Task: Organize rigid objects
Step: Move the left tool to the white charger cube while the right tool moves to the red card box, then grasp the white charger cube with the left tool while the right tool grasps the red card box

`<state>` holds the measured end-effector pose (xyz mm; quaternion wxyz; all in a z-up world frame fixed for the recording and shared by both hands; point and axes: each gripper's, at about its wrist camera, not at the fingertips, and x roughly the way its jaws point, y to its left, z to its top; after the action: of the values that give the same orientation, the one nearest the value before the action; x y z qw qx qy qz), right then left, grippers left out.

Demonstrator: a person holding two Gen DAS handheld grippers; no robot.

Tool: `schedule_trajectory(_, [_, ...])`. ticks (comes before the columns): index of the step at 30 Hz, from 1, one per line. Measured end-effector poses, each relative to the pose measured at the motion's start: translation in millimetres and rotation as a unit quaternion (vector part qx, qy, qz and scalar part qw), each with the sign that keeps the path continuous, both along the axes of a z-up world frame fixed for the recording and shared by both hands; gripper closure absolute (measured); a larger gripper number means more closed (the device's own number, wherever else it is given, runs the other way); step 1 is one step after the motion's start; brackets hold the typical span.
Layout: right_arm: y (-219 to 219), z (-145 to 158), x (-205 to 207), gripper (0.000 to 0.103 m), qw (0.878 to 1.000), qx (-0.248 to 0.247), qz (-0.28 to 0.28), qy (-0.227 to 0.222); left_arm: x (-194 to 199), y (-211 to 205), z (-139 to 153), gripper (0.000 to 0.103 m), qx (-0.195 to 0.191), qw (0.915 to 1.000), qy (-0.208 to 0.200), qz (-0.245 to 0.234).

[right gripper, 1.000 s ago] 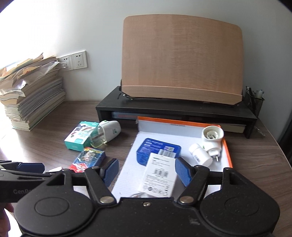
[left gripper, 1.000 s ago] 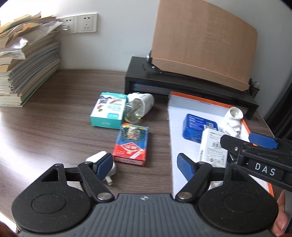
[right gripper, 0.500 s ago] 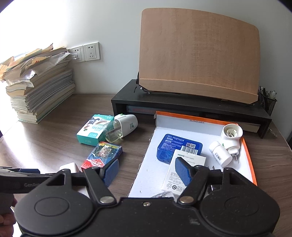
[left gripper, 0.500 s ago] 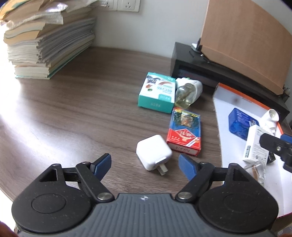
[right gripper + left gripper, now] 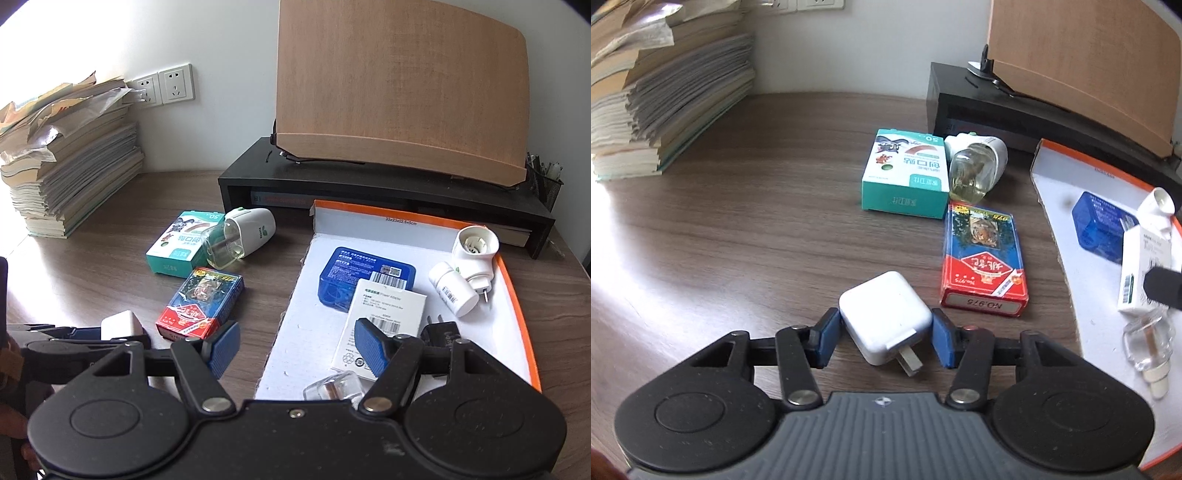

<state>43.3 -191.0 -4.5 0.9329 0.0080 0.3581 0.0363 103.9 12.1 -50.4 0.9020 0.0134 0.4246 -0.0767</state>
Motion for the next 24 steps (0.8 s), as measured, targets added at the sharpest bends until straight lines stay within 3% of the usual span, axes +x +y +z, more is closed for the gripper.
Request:
schedule_trajectory(5, [17, -8, 10, 0.022, 1.0, 0.008, 0.016, 0.014, -4, 16, 3, 0.06, -0.007, 0.9999, -0.012, -0.003])
schedule_trajectory(8, [29, -12, 17, 0.022, 0.999, 0.012, 0.026, 0.021, -3, 26, 3, 0.06, -0.006, 0.9999, -0.013, -0.001])
schedule_trajectory(10, [37, -14, 21, 0.022, 0.999, 0.013, 0.033, 0.023, 1, 32, 2, 0.057, -0.007, 0.9999, -0.007, 0.007])
schedule_trajectory(12, [44, -15, 24, 0.022, 0.999, 0.012, 0.038, 0.024, 3, 34, 2, 0.042, -0.001, 0.9998, -0.014, 0.011])
schedule_trajectory(14, [50, -16, 27, 0.022, 0.999, 0.011, 0.041, 0.025, 6, 35, 0, 0.042, 0.003, 0.9999, -0.017, 0.003])
schedule_trajectory(16, [56, -19, 31, 0.022, 0.999, 0.01, 0.042, 0.029, 10, 34, -2, 0.045, 0.008, 0.9997, -0.022, -0.006])
schedule_trajectory(18, [59, -22, 36, 0.022, 0.999, 0.014, 0.037, 0.036, 12, 32, -1, 0.061, 0.012, 0.9993, -0.028, -0.021])
schedule_trajectory(24, [74, -30, 57, 0.02, 0.997, 0.037, 0.018, 0.058, 17, 43, 2, 0.061, -0.013, 0.9994, -0.023, -0.021])
